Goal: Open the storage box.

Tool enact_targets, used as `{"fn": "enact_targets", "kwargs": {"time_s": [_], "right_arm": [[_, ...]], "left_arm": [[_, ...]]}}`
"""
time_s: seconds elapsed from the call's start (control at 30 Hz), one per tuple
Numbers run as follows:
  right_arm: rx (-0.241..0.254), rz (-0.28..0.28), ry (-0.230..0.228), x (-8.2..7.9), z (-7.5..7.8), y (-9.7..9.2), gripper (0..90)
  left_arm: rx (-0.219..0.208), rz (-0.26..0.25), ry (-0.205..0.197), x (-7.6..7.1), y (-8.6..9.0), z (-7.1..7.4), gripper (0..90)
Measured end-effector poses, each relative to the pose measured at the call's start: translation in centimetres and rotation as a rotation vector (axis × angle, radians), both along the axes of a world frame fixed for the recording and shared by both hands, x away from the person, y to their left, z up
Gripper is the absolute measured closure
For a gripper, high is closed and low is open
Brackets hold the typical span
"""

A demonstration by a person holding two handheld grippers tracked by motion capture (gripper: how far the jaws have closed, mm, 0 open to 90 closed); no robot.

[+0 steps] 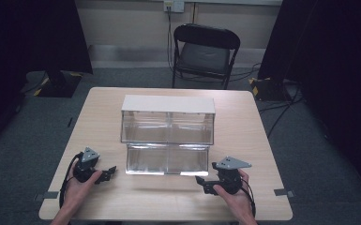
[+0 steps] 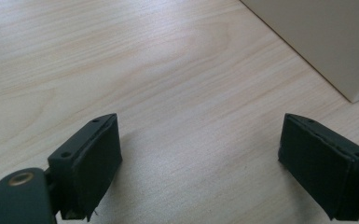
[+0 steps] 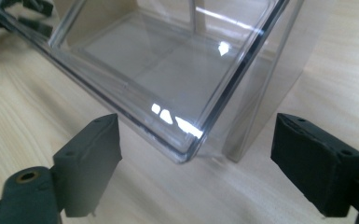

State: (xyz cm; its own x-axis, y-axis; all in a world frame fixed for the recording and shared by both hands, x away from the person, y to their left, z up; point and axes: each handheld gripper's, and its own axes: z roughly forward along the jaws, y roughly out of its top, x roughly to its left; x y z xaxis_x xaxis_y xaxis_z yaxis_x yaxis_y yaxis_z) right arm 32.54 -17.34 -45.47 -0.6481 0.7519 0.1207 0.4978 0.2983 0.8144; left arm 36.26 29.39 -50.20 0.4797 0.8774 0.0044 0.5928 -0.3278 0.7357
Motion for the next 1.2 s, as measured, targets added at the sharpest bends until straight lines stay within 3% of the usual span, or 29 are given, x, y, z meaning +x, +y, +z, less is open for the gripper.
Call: {"fn": "enact_targets", "kwargs": {"time_s": [0.13, 0.4, 0.57, 0.9, 1.2], "right_arm": [[0.023, -0.022, -0.021, 0.1, 0.5, -0.2, 16.0], [0.0, 0.014, 0.003, 0.1, -0.1, 0.5, 14.9], [-0.034, 0.007, -0.001, 0.4, -0.5, 0.8, 17.0], [-0.044, 0.006, -0.029, 0.2, -0.3, 0.9, 15.7], [-0.033, 0.004, -0.026, 0.1, -0.4, 0.9, 16.7]], "left_arm": [[0.0, 0.0, 0.0, 0.0, 0.0, 0.0, 12.5], [0.0, 0.0, 0.0, 0.0, 0.0, 0.0, 12.5], [0.0, 0.0, 0.0, 0.0, 0.0, 0.0, 12.5], [0.0, 0.0, 0.0, 0.0, 0.0, 0.0, 12.5], [0.0, 0.0, 0.0, 0.0, 0.0, 0.0, 12.5]]}}
